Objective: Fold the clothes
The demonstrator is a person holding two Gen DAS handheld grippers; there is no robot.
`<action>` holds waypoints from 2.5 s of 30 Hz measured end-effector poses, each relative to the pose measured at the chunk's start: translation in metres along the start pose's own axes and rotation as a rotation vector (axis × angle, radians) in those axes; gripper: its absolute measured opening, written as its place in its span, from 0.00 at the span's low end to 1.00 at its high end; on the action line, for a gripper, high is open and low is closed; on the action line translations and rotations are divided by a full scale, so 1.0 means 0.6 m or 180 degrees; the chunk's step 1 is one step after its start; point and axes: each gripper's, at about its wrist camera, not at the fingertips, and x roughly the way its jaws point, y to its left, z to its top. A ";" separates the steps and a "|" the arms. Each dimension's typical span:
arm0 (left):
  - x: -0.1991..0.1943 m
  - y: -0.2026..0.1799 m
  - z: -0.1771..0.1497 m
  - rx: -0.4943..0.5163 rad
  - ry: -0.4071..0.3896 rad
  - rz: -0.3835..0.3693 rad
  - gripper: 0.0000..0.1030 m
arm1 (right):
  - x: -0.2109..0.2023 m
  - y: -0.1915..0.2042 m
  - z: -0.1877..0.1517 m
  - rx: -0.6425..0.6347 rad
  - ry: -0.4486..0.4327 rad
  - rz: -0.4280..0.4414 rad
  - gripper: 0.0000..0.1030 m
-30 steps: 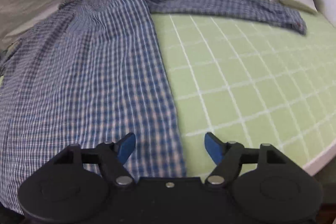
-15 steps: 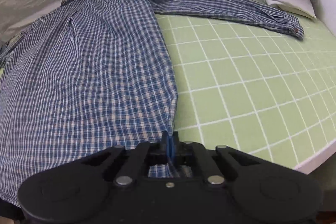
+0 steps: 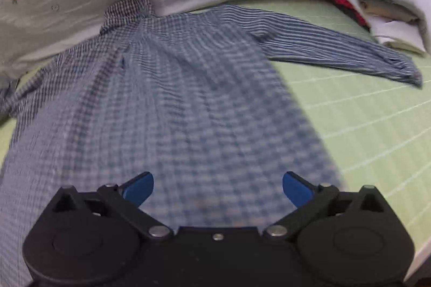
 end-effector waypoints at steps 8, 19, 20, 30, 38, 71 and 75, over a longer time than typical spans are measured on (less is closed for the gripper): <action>0.099 0.090 0.137 -0.0078 -0.0062 -0.0099 0.95 | 0.087 0.089 0.037 0.0297 0.0142 -0.0183 1.00; 0.335 0.189 0.318 -0.0751 0.0044 -0.0348 0.90 | 0.157 0.124 0.107 0.0366 0.0247 -0.0720 1.00; 0.354 0.193 0.330 -0.0819 0.0054 -0.0391 0.88 | 0.161 0.126 0.110 0.0389 0.0248 -0.0738 1.00; 0.463 0.207 0.364 -0.1377 0.0335 -0.0635 0.04 | 0.189 0.147 0.132 0.0458 0.0093 -0.0817 1.00; 0.352 0.195 0.342 -0.1083 -0.0187 -0.0363 0.00 | 0.183 0.144 0.119 0.0345 0.0027 -0.0741 1.00; 0.269 -0.036 0.279 0.1131 -0.0344 -0.0602 0.55 | 0.180 0.135 0.102 0.0218 -0.0250 -0.0685 1.00; 0.279 0.006 0.280 0.1052 -0.0274 -0.0365 0.56 | 0.182 0.136 0.103 0.0227 -0.0271 -0.0695 1.00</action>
